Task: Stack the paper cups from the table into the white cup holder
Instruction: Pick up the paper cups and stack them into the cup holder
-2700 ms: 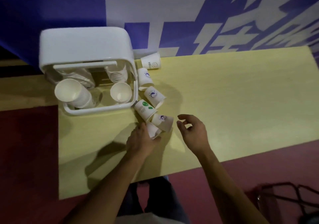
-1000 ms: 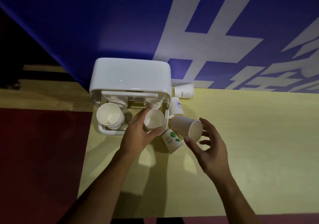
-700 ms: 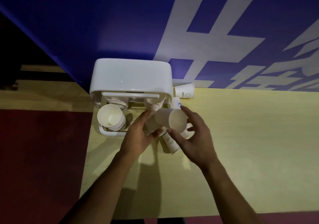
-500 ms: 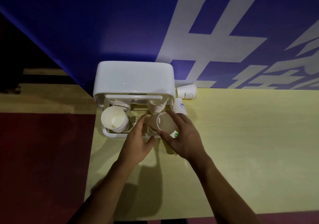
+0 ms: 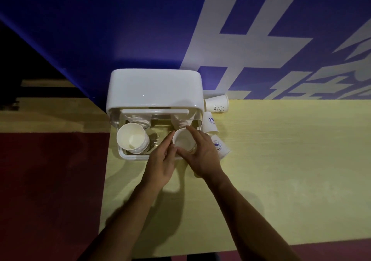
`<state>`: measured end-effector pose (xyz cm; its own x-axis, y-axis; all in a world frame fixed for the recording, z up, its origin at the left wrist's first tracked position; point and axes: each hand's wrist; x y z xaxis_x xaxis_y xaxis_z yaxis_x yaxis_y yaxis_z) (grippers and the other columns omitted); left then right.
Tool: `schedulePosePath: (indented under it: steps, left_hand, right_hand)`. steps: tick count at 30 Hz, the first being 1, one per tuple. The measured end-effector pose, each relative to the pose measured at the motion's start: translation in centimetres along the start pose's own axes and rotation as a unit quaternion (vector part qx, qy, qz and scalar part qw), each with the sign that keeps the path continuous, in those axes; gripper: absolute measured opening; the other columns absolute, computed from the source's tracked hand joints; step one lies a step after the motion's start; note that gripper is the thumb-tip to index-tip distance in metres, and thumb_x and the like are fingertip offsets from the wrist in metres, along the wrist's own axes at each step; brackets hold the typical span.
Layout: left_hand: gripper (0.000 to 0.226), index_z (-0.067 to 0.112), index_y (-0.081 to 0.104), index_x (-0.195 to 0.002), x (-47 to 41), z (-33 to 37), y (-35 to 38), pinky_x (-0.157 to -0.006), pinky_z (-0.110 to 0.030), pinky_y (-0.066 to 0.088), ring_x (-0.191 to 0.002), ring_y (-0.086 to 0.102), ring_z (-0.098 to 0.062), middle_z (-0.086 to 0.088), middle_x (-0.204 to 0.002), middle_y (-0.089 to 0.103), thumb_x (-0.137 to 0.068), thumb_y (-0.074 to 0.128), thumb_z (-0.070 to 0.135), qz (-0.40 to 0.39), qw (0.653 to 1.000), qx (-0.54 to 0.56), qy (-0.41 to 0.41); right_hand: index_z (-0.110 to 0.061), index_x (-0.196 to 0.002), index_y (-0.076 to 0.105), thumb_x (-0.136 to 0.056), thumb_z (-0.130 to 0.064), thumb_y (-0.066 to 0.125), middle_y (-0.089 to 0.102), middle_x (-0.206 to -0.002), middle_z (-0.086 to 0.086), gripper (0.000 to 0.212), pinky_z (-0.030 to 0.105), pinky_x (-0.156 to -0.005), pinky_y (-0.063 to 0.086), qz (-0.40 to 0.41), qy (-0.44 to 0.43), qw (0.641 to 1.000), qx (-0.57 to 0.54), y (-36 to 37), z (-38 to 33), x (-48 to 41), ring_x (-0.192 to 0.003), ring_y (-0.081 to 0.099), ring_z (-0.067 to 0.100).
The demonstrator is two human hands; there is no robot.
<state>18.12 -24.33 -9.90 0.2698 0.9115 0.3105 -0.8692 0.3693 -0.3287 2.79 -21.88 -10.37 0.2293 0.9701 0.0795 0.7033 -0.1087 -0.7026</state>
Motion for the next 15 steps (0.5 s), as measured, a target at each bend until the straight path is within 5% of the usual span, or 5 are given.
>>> schedulePosePath:
  steps: [3,6,10,15]
  left_hand:
    - [0.044,0.033,0.046,-0.152,0.1,0.3,0.0,-0.099,-0.005,0.038,-0.114,0.049,0.025,0.018,-0.140,0.054,-0.109,0.043,0.021,-0.001,1.000,-0.005,0.005]
    - [0.043,0.027,0.048,-0.150,0.8,0.6,-0.1,-0.099,-0.014,0.043,-0.119,0.058,0.002,0.009,-0.140,0.060,-0.108,0.045,0.033,0.038,0.998,-0.030,0.028]
    - [0.046,0.014,0.061,-0.134,3.2,2.4,0.9,-0.099,-0.016,0.042,-0.122,0.055,-0.010,0.000,-0.134,0.059,-0.103,0.045,0.044,0.093,0.975,-0.120,0.160]
    - [0.044,0.018,0.060,-0.132,1.8,5.5,7.0,-0.096,-0.034,0.053,-0.123,0.053,-0.015,0.003,-0.137,0.056,-0.091,0.066,0.032,-0.073,0.918,-0.289,0.260]
  right_hand:
    - [-0.029,-0.150,0.046,-0.080,-0.068,0.072,0.058,-0.143,-0.006,0.084,0.040,-0.106,0.046,-0.007,0.007,1.000,0.004,-0.1,0.0,0.0,-0.130,0.050,0.014]
    - [-0.029,-0.156,0.037,-0.082,-0.065,0.072,0.050,-0.151,-0.009,0.089,0.028,-0.111,0.038,-0.004,0.023,0.999,-0.037,-1.6,0.0,1.0,-0.137,0.043,0.009]
    - [-0.024,-0.136,0.062,-0.094,-0.034,0.070,0.063,-0.133,-0.011,0.043,0.033,-0.102,0.050,0.097,0.058,0.991,-0.074,-5.1,2.5,4.3,-0.122,0.058,0.008]
    - [-0.030,-0.121,0.067,-0.096,-0.020,0.068,0.067,-0.113,-0.013,0.027,0.020,-0.078,0.054,0.138,0.173,0.970,-0.097,-9.1,6.9,9.0,-0.100,0.066,0.005]
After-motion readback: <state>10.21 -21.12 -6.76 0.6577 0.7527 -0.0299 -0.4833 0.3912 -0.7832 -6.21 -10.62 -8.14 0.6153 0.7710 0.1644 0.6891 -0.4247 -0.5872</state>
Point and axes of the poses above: each hand's wrist, its own x-axis away from the middle knuckle, its own y-axis out of the palm, z = x × y
